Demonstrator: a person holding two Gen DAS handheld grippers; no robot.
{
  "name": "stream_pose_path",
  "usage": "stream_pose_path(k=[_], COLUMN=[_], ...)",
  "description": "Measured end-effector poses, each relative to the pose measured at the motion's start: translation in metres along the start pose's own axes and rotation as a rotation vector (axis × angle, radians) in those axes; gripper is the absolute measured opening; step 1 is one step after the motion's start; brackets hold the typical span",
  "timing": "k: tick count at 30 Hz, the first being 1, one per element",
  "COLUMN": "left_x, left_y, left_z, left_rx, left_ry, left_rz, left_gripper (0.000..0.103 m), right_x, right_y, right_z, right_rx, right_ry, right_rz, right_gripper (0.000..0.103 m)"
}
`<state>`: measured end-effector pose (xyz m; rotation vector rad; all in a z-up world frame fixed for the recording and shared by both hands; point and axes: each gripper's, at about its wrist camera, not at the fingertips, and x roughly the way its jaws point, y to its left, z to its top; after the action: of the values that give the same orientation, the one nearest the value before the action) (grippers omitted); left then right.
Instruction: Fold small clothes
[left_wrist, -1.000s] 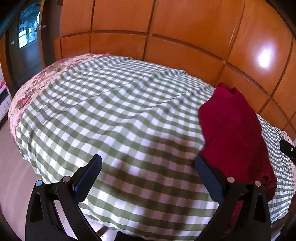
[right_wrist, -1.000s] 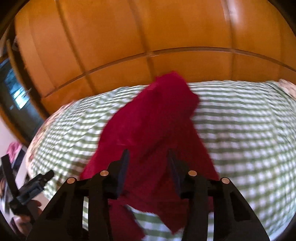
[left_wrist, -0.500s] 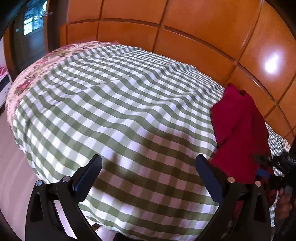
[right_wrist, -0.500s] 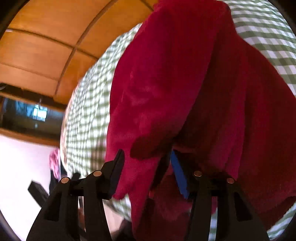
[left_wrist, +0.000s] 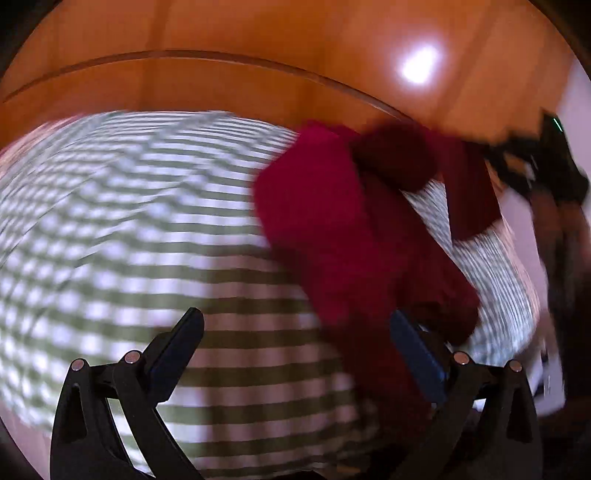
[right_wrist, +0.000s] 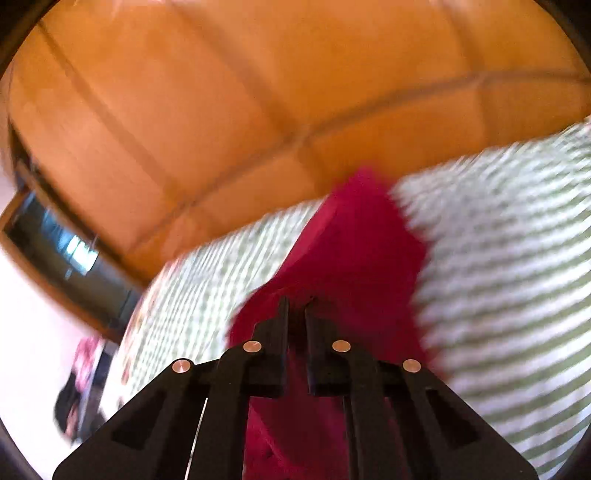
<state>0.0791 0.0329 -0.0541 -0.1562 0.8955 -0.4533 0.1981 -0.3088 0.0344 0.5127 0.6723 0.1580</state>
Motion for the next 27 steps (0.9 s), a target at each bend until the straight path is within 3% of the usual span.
stream_pose_path(k=[4, 7, 8, 9, 10, 11, 12, 13, 14, 15, 17, 20, 23, 24, 25, 26, 27], left_x=[0.029, 0.055, 0.064, 0.068, 0.068, 0.066, 0.063, 0.055, 0.048, 0.036, 0.019, -0.014, -0.047, -0.058, -0.066, -0.073, -0.078], left_y=[-0.03, -0.044, -0.045, -0.045, -0.045, -0.044, -0.041, -0.035, -0.029, -0.02, 0.006, 0.059, 0.114, 0.128, 0.136, 0.14, 0.138], left_z=[0.0, -0.004, -0.006, -0.006, -0.005, -0.002, 0.002, 0.01, 0.017, 0.029, 0.055, 0.105, 0.157, 0.174, 0.183, 0.188, 0.19], left_rx=[0.12, 0.165, 0.157, 0.153, 0.149, 0.14, 0.127, 0.103, 0.087, 0.067, 0.016, -0.099, -0.251, -0.303, -0.339, -0.36, -0.371], left_ry=[0.127, 0.231, 0.264, 0.27, 0.261, 0.251, 0.238, 0.206, 0.181, 0.135, 0.054, -0.093, -0.253, -0.315, -0.364, -0.404, -0.449], left_rz=[-0.054, -0.032, -0.027, -0.01, -0.001, -0.016, -0.019, -0.017, -0.017, 0.001, 0.054, 0.173, 0.341, 0.433, 0.472, 0.467, 0.451], left_gripper=[0.099, 0.069, 0.05, 0.034, 0.027, 0.013, 0.011, 0.011, 0.011, 0.011, 0.011, 0.011, 0.015, 0.026, 0.037, 0.061, 0.067], right_x=[-0.029, -0.029, -0.024, -0.017, -0.006, 0.002, 0.009, 0.016, 0.02, 0.023, 0.018, 0.009, 0.004, 0.004, 0.004, 0.005, 0.009], right_y=[-0.065, -0.116, -0.134, -0.151, -0.164, -0.178, -0.187, -0.198, -0.207, -0.212, -0.21, -0.198, -0.176, -0.164, -0.156, -0.141, -0.123], right_z=[0.059, 0.095, 0.105, 0.113, 0.118, 0.122, 0.124, 0.126, 0.129, 0.129, 0.121, 0.105, 0.081, 0.069, 0.06, 0.047, 0.03], right_rx=[0.058, 0.091, 0.104, 0.115, 0.131, 0.154, 0.166, 0.177, 0.19, 0.205, 0.208, 0.19, 0.138, 0.111, 0.095, 0.07, 0.04], right_ry=[-0.146, -0.186, -0.185, -0.172, -0.157, -0.142, -0.127, -0.104, -0.081, -0.077, -0.131, -0.118, -0.061, -0.023, 0.002, 0.045, 0.097], right_rz=[-0.194, -0.367, -0.422, -0.46, -0.482, -0.503, -0.5, -0.491, -0.503, -0.519, -0.542, -0.511, -0.369, -0.309, -0.267, -0.205, -0.143], right_gripper=[0.007, 0.007, 0.007, 0.007, 0.007, 0.008, 0.011, 0.035, 0.076, 0.086, 0.088, 0.088, 0.087, 0.086, 0.083, 0.079, 0.076])
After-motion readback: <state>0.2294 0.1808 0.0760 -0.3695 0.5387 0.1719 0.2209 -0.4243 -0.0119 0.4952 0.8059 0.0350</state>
